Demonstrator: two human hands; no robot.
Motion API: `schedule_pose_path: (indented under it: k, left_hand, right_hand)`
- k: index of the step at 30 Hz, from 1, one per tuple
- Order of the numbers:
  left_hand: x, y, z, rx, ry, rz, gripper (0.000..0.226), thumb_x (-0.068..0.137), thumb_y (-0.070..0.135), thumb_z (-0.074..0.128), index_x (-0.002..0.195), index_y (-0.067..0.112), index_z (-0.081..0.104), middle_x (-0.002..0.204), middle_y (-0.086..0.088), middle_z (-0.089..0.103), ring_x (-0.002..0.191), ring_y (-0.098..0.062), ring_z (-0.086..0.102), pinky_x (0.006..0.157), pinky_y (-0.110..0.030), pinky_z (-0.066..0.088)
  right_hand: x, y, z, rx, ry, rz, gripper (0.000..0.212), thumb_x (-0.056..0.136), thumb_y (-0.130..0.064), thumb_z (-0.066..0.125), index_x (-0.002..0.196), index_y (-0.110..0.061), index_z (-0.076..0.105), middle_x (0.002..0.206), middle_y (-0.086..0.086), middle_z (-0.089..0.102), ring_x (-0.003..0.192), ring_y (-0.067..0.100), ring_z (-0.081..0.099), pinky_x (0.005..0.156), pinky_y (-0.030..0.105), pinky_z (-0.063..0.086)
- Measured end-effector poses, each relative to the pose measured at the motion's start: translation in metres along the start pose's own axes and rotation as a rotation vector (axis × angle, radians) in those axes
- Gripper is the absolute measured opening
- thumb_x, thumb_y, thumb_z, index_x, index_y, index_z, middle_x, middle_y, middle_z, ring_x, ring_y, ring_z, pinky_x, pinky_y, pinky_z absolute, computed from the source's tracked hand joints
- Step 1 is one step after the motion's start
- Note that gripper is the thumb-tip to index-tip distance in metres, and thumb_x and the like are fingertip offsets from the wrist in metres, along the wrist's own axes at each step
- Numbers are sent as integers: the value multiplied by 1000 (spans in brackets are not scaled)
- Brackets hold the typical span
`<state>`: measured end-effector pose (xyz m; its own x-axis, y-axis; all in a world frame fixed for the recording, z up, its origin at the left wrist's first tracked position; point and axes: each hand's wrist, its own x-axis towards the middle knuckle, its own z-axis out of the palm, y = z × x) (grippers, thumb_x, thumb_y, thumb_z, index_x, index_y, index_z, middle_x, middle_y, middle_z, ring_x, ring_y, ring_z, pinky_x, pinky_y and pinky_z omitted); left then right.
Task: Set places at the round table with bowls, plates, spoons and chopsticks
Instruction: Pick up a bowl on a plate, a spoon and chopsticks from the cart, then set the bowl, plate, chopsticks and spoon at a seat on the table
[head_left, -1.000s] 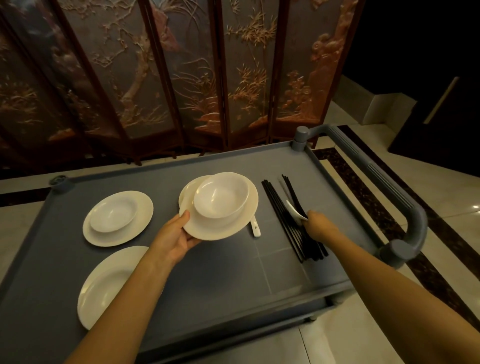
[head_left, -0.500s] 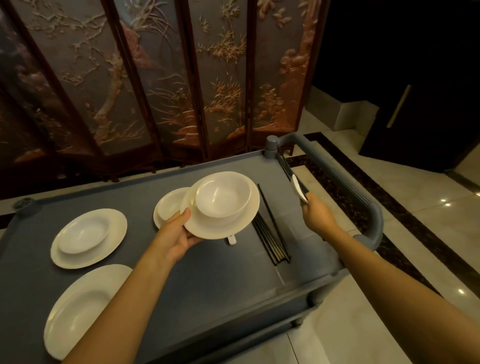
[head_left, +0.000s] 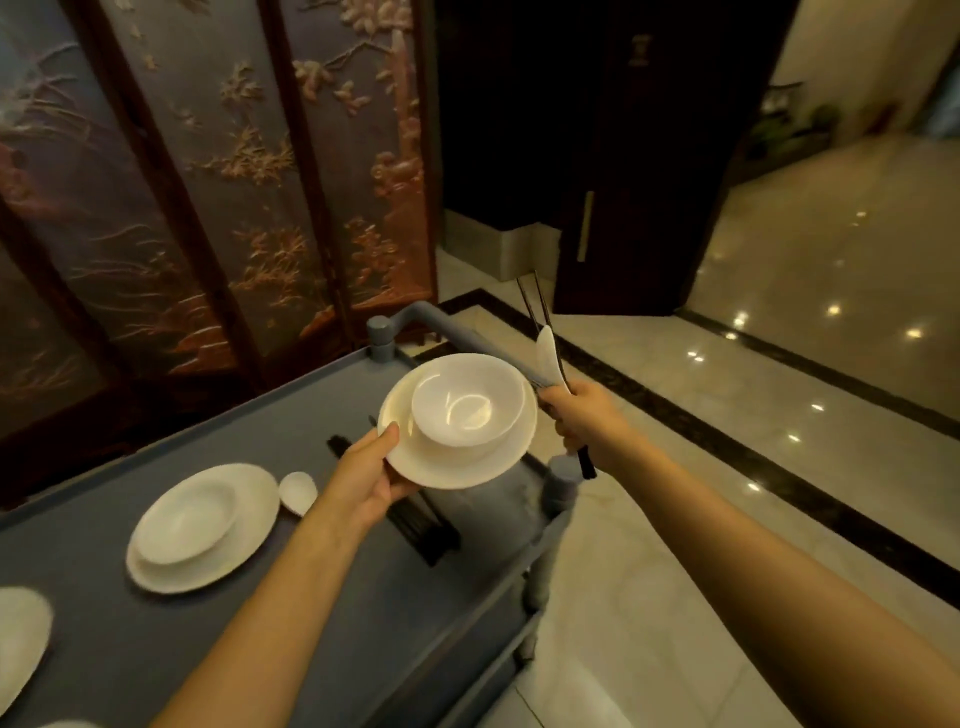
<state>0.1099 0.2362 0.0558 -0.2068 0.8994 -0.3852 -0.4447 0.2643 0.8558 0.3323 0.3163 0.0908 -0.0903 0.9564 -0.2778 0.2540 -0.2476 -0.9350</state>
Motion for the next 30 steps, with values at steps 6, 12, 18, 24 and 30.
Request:
schedule_pose_path:
  k: [6,12,18,24,30]
  left_hand:
    - [1,-8,59,137,-232,-36,22,100,25,39,118,23,50,100,-3,62,89,-21,61,63,-37,53]
    - [-11,-34,116,223,-440,-136,28,100,25,39,126,19,48,98,-6,62,87,-22,61,65,-38,53]
    - [-44,-88,192,299,-622,-261,28,100,24,39,127,20,46,99,-4,62,86,-21,61,59,-37,53]
    - [-90,-148,280,415,-787,-360,23,99,23,43,120,16,48,101,-8,62,88,-24,63,57,-37,55]
    - [-150,-213,379,498,-935,-444,20,98,23,44,115,16,50,100,-9,63,87,-25,63,54,-40,56]
  right_hand:
    - [-52,21,-47,93,181,-4,18,92,-34,54,81,-19,58,60,0,48,48,9,40,41,19,38]
    - [-115,47,-94,89,397,7,25,93,-32,54,101,-10,61,66,0,53,44,4,49,40,13,40]
    - [-187,87,-159,37,636,71,30,94,-30,51,103,-4,61,70,2,52,55,9,46,50,21,41]
    - [-256,132,-234,95,841,161,25,94,-28,50,103,-7,59,68,3,51,52,9,41,44,21,38]
    - [-330,174,-317,139,1047,225,21,94,-27,48,103,-11,57,69,2,50,54,10,42,46,23,37]
